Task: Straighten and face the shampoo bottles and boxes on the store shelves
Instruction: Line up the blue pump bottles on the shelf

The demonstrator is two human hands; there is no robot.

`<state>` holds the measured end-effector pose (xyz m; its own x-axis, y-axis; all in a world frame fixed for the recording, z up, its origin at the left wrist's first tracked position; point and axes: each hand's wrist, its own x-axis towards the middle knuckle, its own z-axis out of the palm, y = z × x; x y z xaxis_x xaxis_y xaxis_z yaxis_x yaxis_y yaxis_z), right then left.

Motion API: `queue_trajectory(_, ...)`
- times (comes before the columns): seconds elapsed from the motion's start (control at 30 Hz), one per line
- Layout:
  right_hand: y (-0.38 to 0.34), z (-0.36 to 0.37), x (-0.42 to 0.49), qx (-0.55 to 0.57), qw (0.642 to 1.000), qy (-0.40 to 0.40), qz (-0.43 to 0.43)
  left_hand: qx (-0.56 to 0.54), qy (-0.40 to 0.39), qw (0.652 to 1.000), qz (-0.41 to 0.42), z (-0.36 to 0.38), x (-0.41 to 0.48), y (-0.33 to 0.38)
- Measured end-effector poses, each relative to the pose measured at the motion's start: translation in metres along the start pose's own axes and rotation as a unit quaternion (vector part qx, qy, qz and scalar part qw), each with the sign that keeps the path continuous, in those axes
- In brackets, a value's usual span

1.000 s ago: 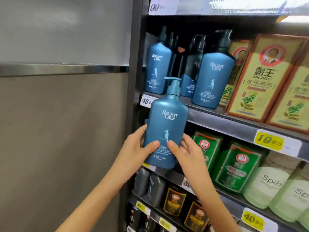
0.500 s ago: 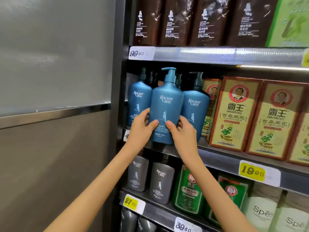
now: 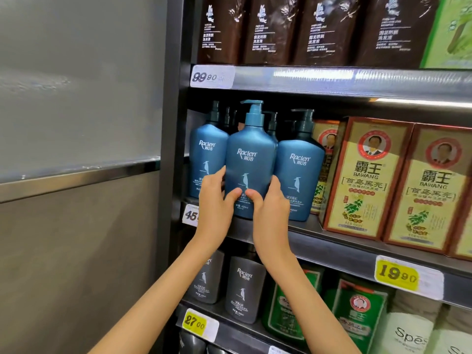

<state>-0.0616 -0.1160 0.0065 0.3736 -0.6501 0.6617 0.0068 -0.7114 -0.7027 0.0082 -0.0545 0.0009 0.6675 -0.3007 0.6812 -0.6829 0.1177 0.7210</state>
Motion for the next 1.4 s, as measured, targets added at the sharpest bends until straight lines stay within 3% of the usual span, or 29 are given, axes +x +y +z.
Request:
queue_trajectory(0.2, -0.002, 0.002, -0.002, 0.004, 1.0, 0.014, 0.014, -0.021, 0.014, 1.0, -0.009, 0.002, -0.004, -0.001)
queue_trajectory(0.4, 0.006, -0.008, -0.013, -0.158, 0.986, 0.008, -0.048, -0.043, 0.034, 0.998, -0.012, 0.007, -0.004, -0.001)
queue_trajectory(0.73, 0.002, -0.006, -0.01, -0.171, 0.985, -0.003, -0.029, -0.014, 0.053, 0.998, 0.016, 0.014, -0.001, 0.0)
queue_trajectory(0.93, 0.01, -0.01, -0.022, -0.124, 0.992, 0.0, -0.027, -0.002, 0.044, 0.999, 0.002, 0.009, -0.005, -0.013)
queue_trajectory(1.4, 0.001, -0.011, -0.006, -0.181, 0.98, -0.084, 0.026, 0.069, 0.062, 0.996, 0.012, 0.017, 0.003, -0.013)
